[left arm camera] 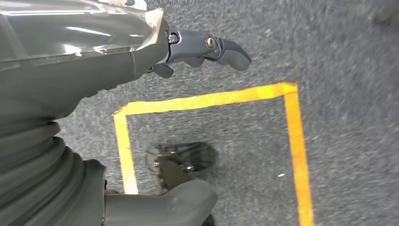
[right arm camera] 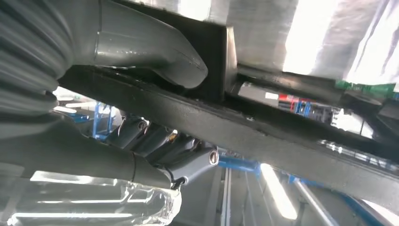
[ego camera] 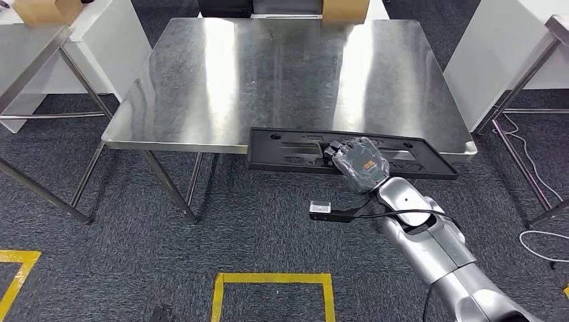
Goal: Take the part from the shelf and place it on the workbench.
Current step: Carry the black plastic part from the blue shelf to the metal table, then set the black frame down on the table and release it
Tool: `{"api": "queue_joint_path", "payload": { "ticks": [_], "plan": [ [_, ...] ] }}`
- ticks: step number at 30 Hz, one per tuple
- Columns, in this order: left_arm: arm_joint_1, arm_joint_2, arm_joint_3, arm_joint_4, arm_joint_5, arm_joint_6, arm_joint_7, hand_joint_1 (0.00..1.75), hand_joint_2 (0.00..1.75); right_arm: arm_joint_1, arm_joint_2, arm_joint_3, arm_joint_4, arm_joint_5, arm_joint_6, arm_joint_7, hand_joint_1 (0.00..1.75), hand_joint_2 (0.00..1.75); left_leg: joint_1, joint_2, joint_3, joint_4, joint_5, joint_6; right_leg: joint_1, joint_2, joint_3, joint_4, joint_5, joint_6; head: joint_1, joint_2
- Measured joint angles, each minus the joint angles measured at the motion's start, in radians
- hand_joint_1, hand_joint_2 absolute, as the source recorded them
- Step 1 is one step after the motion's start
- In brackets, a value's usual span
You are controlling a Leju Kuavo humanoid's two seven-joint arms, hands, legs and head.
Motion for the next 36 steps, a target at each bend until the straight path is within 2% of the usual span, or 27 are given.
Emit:
{"api": "queue_joint_path", "payload": {
  "ticks": [1, 2, 4, 7, 8, 9, 11, 12, 14, 15, 16, 17, 19, 21, 22, 23, 24, 25, 26, 27, 28, 29, 30, 31, 33, 34, 36],
  "plan": [
    [-0.001, 0.000, 0.000, 0.000, -0.002, -0.001, 0.001, 0.00, 1.75, -0.007, 0.005, 0.002, 0.006, -0.002, 0.006, -0.001, 1.62, 1.75, -0.005, 0.002, 0.007, -0.014, 0.014, 0.005, 0.003, 0.001, 0.011, -0.005, 0.000, 0.010, -0.001, 0.000],
    [-0.003, 0.000, 0.000, 0.000, -0.004, -0.001, 0.001, 0.00, 1.75, -0.014, 0.010, 0.003, 0.011, -0.004, 0.010, -0.002, 1.62, 1.75, -0.008, 0.002, 0.019, -0.024, 0.011, 0.011, 0.007, 0.002, 0.017, -0.009, 0.005, 0.020, -0.002, 0.000],
    [-0.005, -0.002, 0.000, -0.001, -0.005, -0.001, 0.000, 0.00, 1.75, -0.026, 0.015, 0.004, 0.022, -0.008, 0.013, -0.004, 1.62, 1.75, -0.010, -0.002, 0.048, -0.045, 0.006, 0.023, 0.013, 0.001, 0.002, 0.031, 0.017, 0.033, 0.001, 0.000],
    [-0.007, -0.003, 0.001, -0.001, -0.005, 0.000, -0.001, 0.00, 1.75, -0.036, 0.020, 0.008, 0.038, -0.009, 0.013, -0.009, 1.62, 1.75, -0.015, -0.009, 0.078, -0.055, -0.009, 0.041, 0.016, 0.001, -0.086, 0.171, 0.009, 0.023, 0.003, 0.000],
    [-0.008, -0.002, 0.001, -0.001, -0.005, 0.000, -0.001, 0.00, 1.75, -0.036, 0.021, 0.009, 0.040, -0.009, 0.013, -0.010, 1.62, 1.75, -0.016, -0.010, 0.080, -0.055, -0.012, 0.044, 0.016, 0.001, -0.103, 0.196, 0.003, 0.021, 0.003, 0.000],
    [-0.007, -0.003, 0.001, -0.001, -0.006, -0.001, -0.001, 0.00, 1.75, -0.033, 0.020, 0.011, 0.045, -0.009, 0.013, -0.011, 1.62, 1.75, -0.019, -0.014, 0.091, -0.055, -0.022, 0.046, 0.019, 0.001, -0.133, 0.224, -0.024, 0.015, 0.003, 0.000],
    [-0.004, -0.004, 0.001, -0.001, -0.006, -0.001, -0.001, 0.00, 1.75, -0.025, 0.019, 0.013, 0.058, -0.008, 0.013, -0.012, 1.62, 1.75, -0.028, -0.027, 0.130, -0.055, -0.055, 0.050, 0.028, 0.001, -0.185, 0.212, -0.060, 0.009, 0.004, 0.000],
    [-0.002, -0.005, 0.001, -0.001, -0.006, -0.001, -0.001, 0.00, 1.75, -0.022, 0.019, 0.014, 0.065, -0.008, 0.012, -0.013, 1.62, 1.75, -0.033, -0.034, 0.157, -0.055, -0.077, 0.052, 0.034, 0.001, -0.205, 0.174, -0.050, 0.010, 0.004, 0.000],
    [-0.001, -0.007, 0.001, 0.000, -0.006, -0.002, -0.001, 0.00, 1.75, -0.022, 0.017, 0.017, 0.071, -0.008, 0.013, -0.013, 1.62, 1.75, -0.042, -0.040, 0.190, -0.051, -0.110, 0.049, 0.043, 0.000, -0.190, 0.044, 0.072, 0.022, 0.004, 0.000],
    [0.000, -0.007, 0.001, 0.001, -0.006, -0.002, -0.001, 0.00, 1.75, -0.022, 0.017, 0.018, 0.073, -0.008, 0.013, -0.013, 1.62, 1.75, -0.045, -0.041, 0.201, -0.051, -0.125, 0.047, 0.047, 0.001, -0.179, 0.007, 0.122, 0.017, 0.004, 0.000],
    [0.000, -0.007, 0.001, 0.001, -0.006, -0.002, -0.001, 0.00, 1.75, -0.023, 0.017, 0.020, 0.074, -0.008, 0.014, -0.012, 1.62, 1.75, -0.047, -0.042, 0.208, -0.047, -0.135, 0.044, 0.049, 0.002, -0.170, -0.008, 0.149, 0.005, 0.004, 0.000],
    [0.000, -0.007, 0.002, 0.001, -0.006, -0.002, -0.002, 0.00, 1.75, -0.026, 0.017, 0.020, 0.075, -0.008, 0.013, -0.011, 1.62, 1.75, -0.047, -0.042, 0.211, -0.044, -0.139, 0.041, 0.048, 0.002, -0.160, -0.010, 0.151, -0.011, 0.004, 0.000],
    [-0.003, -0.005, 0.003, 0.000, -0.006, -0.003, -0.003, 0.00, 1.75, -0.034, 0.018, 0.020, 0.076, -0.008, 0.011, -0.001, 1.62, 1.75, -0.047, -0.036, 0.184, 0.012, -0.125, 0.032, 0.039, 0.004, -0.139, -0.017, 0.146, -0.031, 0.005, 0.000],
    [-0.004, -0.004, 0.005, 0.000, -0.005, -0.004, -0.005, 0.00, 1.75, -0.043, 0.021, 0.020, 0.083, -0.008, 0.007, 0.012, 1.62, 1.75, -0.037, -0.026, 0.106, 0.127, -0.116, 0.012, 0.030, 0.004, -0.115, -0.027, 0.134, -0.044, 0.004, 0.000],
    [-0.004, -0.005, 0.006, 0.000, -0.005, -0.004, -0.005, 0.00, 1.75, -0.047, 0.023, 0.020, 0.091, -0.008, 0.006, 0.017, 1.62, 1.75, -0.028, -0.022, 0.060, 0.188, -0.134, 0.000, 0.027, 0.005, -0.103, -0.030, 0.126, -0.048, 0.002, 0.000],
    [-0.004, -0.005, 0.007, 0.000, -0.005, -0.004, -0.005, 0.00, 1.75, -0.052, 0.025, 0.020, 0.101, -0.008, 0.005, 0.021, 1.62, 1.75, -0.018, -0.018, 0.019, 0.228, -0.166, -0.011, 0.024, 0.005, -0.092, -0.032, 0.116, -0.048, 0.002, 0.000],
    [-0.003, -0.004, 0.009, 0.000, -0.005, -0.005, -0.005, 0.00, 1.75, -0.057, 0.028, 0.019, 0.114, -0.009, 0.004, 0.023, 1.62, 1.75, -0.007, -0.015, -0.013, 0.248, -0.197, -0.022, 0.020, 0.006, -0.080, -0.033, 0.105, -0.045, 0.002, 0.000],
    [-0.003, -0.003, 0.012, 0.000, -0.005, -0.006, -0.005, 0.00, 1.75, -0.064, 0.029, 0.019, 0.130, -0.010, 0.002, 0.024, 1.62, 1.75, 0.002, -0.012, -0.032, 0.241, -0.209, -0.032, 0.015, 0.006, -0.067, -0.032, 0.095, -0.040, 0.002, 0.000],
    [-0.003, -0.002, 0.014, 0.000, -0.005, -0.007, -0.005, 0.00, 1.75, -0.073, 0.031, 0.017, 0.146, -0.011, 0.000, 0.024, 1.62, 1.75, 0.011, -0.009, -0.035, 0.206, -0.192, -0.041, 0.009, 0.007, -0.053, -0.032, 0.084, -0.034, 0.002, 0.000],
    [-0.002, -0.001, 0.016, 0.000, -0.005, -0.008, -0.005, 0.00, 1.75, -0.082, 0.033, 0.016, 0.160, -0.013, -0.003, 0.023, 1.62, 1.75, 0.018, -0.006, -0.026, 0.147, -0.146, -0.048, 0.004, 0.007, -0.038, -0.033, 0.073, -0.028, 0.002, 0.000],
    [-0.001, 0.000, 0.017, 0.000, -0.005, -0.009, -0.005, 0.00, 1.75, -0.091, 0.035, 0.015, 0.173, -0.014, -0.006, 0.022, 1.62, 1.75, 0.025, -0.004, -0.011, 0.074, -0.078, -0.052, 0.001, 0.007, -0.024, -0.033, 0.063, -0.020, 0.001, 0.000],
    [-0.001, 0.000, 0.018, 0.000, -0.005, -0.010, -0.004, 0.00, 1.75, -0.100, 0.038, 0.014, 0.184, -0.014, -0.007, 0.021, 1.62, 1.75, 0.027, -0.001, 0.003, 0.014, -0.028, -0.053, -0.001, 0.009, -0.012, -0.033, 0.053, -0.012, 0.000, 0.000],
    [0.000, 0.001, 0.019, 0.000, -0.006, -0.012, -0.003, 0.00, 1.75, -0.110, 0.040, 0.013, 0.196, -0.014, -0.007, 0.021, 1.62, 1.75, 0.027, 0.001, 0.015, -0.026, 0.008, -0.050, 0.000, 0.009, -0.004, -0.035, 0.044, -0.003, -0.001, 0.000],
    [0.000, 0.001, 0.020, 0.000, -0.007, -0.013, -0.002, 0.00, 1.75, -0.120, 0.042, 0.011, 0.208, -0.014, -0.007, 0.022, 1.62, 1.75, 0.023, 0.001, 0.022, -0.044, 0.022, -0.042, 0.001, 0.010, 0.003, -0.034, 0.040, 0.009, -0.003, 0.000],
    [-0.001, 0.001, 0.022, 0.000, -0.011, -0.015, 0.000, 0.00, 1.75, -0.143, 0.045, 0.007, 0.236, -0.014, -0.005, 0.024, 1.62, 1.75, 0.013, -0.003, 0.035, -0.046, 0.011, -0.016, 0.005, 0.010, 0.009, -0.032, 0.038, 0.028, -0.004, 0.000],
    [-0.002, 0.001, 0.022, 0.000, -0.014, -0.014, -0.001, 0.00, 1.75, -0.154, 0.045, 0.003, 0.250, -0.015, -0.005, 0.024, 1.62, 1.75, 0.010, -0.005, 0.045, -0.049, 0.010, -0.003, 0.005, 0.008, 0.008, -0.021, 0.034, 0.032, -0.003, 0.000],
    [-0.003, 0.001, 0.023, -0.001, -0.018, -0.014, -0.002, 0.00, 1.75, -0.177, 0.045, -0.005, 0.280, -0.016, -0.006, 0.023, 1.62, 1.75, 0.006, -0.008, 0.063, -0.056, 0.007, 0.017, 0.005, 0.004, -0.029, 0.054, 0.004, 0.024, 0.000, 0.000]
  ]
}}
